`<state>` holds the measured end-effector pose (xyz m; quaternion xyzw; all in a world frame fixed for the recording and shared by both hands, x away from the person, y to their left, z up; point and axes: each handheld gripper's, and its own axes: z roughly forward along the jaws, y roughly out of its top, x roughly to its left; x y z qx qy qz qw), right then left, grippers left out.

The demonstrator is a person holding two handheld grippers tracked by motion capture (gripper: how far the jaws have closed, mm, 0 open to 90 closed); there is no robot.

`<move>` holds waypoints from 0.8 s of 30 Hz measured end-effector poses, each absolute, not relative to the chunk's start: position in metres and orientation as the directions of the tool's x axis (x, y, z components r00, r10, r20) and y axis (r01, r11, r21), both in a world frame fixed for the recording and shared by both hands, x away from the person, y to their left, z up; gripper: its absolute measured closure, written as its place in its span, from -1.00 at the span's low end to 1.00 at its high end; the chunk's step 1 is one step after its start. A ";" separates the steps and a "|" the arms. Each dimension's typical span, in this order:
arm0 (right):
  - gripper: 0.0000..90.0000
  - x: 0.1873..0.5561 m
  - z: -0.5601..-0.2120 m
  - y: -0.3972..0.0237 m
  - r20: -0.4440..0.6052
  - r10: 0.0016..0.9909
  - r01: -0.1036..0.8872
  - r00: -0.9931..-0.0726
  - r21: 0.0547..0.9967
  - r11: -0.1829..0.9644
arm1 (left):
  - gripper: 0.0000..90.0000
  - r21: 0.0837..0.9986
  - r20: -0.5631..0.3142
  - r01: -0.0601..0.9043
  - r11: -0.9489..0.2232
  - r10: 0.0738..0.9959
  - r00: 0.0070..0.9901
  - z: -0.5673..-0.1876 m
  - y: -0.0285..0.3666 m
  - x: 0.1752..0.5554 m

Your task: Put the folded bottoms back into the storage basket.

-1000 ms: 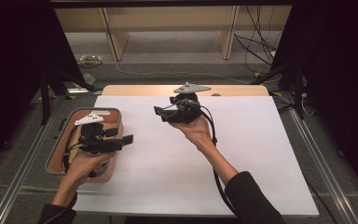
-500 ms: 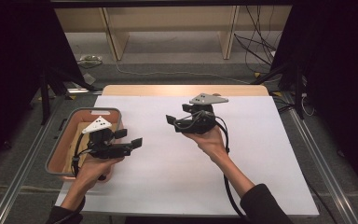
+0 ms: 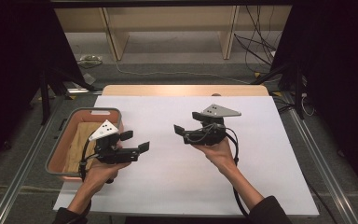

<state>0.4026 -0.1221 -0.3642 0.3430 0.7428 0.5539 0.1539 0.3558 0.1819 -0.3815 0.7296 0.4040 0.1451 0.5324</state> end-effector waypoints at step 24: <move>-0.63 0.381 -0.372 -0.145 0.147 0.691 0.311 -0.708 0.943 0.118 | -0.66 0.931 -0.175 0.349 -0.106 0.708 0.684 -0.389 0.168 0.342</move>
